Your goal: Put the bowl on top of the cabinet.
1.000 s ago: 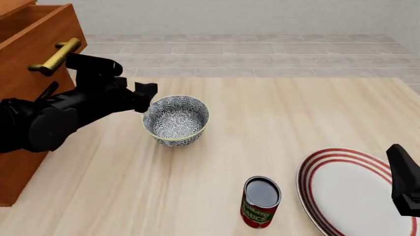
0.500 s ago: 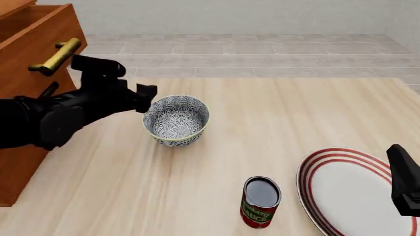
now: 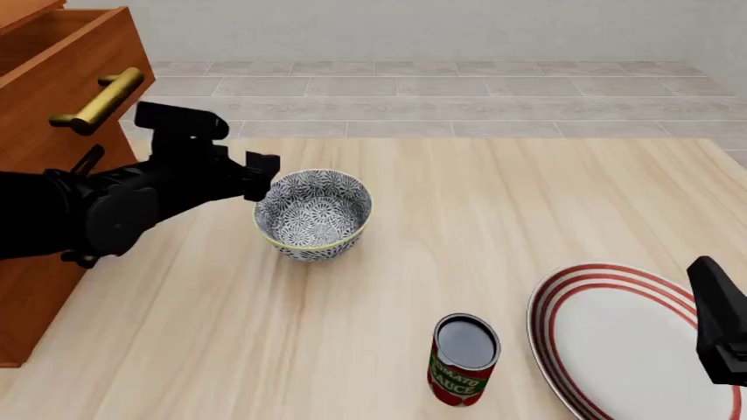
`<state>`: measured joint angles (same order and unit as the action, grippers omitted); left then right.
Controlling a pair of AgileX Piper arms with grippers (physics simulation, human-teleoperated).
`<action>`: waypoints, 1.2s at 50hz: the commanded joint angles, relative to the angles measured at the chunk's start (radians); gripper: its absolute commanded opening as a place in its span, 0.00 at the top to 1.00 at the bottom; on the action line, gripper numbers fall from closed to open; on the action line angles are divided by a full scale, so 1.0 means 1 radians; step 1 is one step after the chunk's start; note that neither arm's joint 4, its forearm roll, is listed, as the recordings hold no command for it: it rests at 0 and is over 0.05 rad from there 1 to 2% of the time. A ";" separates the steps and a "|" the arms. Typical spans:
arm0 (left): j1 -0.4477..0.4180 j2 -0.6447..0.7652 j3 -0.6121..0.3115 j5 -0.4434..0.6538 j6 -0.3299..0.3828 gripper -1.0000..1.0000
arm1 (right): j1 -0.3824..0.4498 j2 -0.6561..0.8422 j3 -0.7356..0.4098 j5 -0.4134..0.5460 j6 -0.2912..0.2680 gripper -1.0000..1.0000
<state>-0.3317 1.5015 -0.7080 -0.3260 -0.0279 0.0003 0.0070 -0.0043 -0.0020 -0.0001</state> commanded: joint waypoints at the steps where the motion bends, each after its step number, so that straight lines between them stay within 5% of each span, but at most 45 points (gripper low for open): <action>1: 0.005 0.027 -0.011 -0.005 0.001 0.00 | 0.000 0.000 0.000 0.000 0.000 0.00; 60: 0.027 0.183 -0.072 -0.047 0.020 0.00 | 0.000 0.000 0.000 0.000 0.000 0.00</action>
<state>-0.3063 1.6560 -0.7666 -0.3689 -0.0083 0.0003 0.0070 -0.0043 -0.0020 -0.0001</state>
